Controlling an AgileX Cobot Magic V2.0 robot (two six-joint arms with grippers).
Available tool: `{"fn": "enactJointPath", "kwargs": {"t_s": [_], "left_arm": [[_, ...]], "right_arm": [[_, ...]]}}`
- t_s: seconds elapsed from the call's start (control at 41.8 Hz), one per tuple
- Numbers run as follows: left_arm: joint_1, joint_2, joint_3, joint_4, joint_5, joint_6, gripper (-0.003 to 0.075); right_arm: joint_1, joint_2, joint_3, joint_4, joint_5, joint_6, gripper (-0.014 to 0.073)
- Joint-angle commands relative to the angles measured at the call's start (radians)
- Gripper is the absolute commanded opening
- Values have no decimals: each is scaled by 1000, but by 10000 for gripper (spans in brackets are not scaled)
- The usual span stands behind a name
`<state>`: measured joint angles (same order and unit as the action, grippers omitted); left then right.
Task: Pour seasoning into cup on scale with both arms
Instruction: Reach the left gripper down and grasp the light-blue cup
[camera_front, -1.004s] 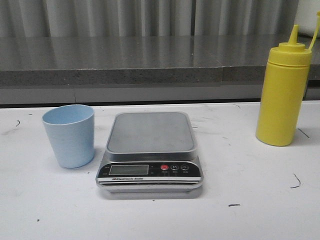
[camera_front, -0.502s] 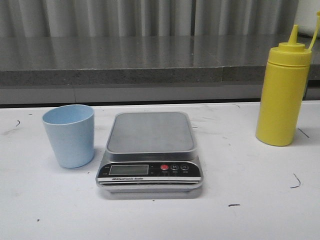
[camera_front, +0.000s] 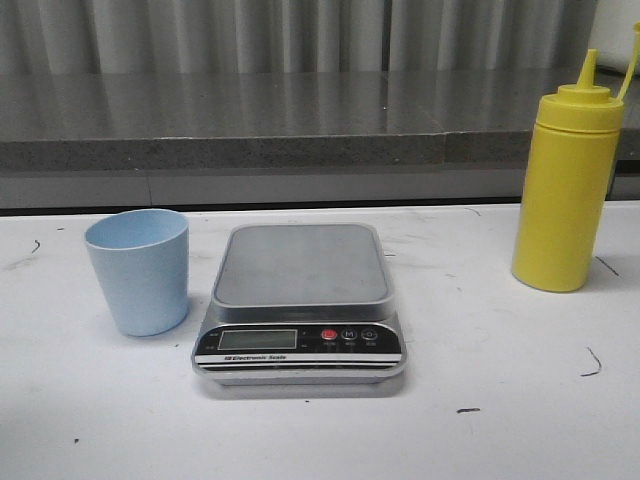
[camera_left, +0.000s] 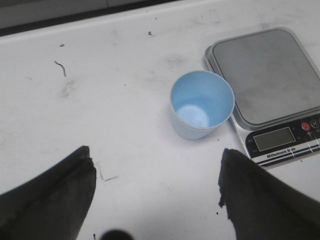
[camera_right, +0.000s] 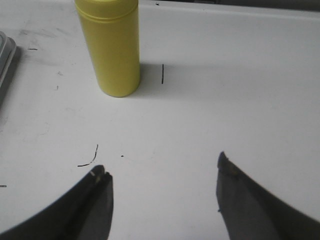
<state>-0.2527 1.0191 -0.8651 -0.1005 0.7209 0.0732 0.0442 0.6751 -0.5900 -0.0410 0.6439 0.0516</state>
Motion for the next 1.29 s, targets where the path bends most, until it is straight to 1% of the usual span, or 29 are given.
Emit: {"fn": "enactJointPath", "kwargs": {"t_s": [0.0,0.096,0.287,0.502,0.741,1.004,1.099,1.219,1.267], "left_arm": [[-32,78,-83,-15,-42,-1,493],[-48,172,-136,-15,-20,-1,493],[-51,365,-252,-11,73,-1,493],[-51,543,-367,12,77,-1,493],[-51,683,-447,16,79,-1,493],[-51,767,-464,16,68,-1,487],[-51,777,-464,15,74,-1,421],[-51,775,-464,15,76,-1,288],[-51,775,-464,15,76,-1,246]], "right_arm": [[-4,4,-31,-12,-56,-10,475],[-4,4,-31,-12,-56,-10,475],[-4,4,-31,-12,-56,-10,475],[-4,4,-31,-12,-56,-10,475],[-4,4,-31,-12,-56,-10,475],[-4,4,-31,-12,-56,-10,475],[-4,4,-31,-12,-56,-10,475],[-4,4,-31,-12,-56,-10,475],[-4,4,-31,-12,-56,-10,475]]}}
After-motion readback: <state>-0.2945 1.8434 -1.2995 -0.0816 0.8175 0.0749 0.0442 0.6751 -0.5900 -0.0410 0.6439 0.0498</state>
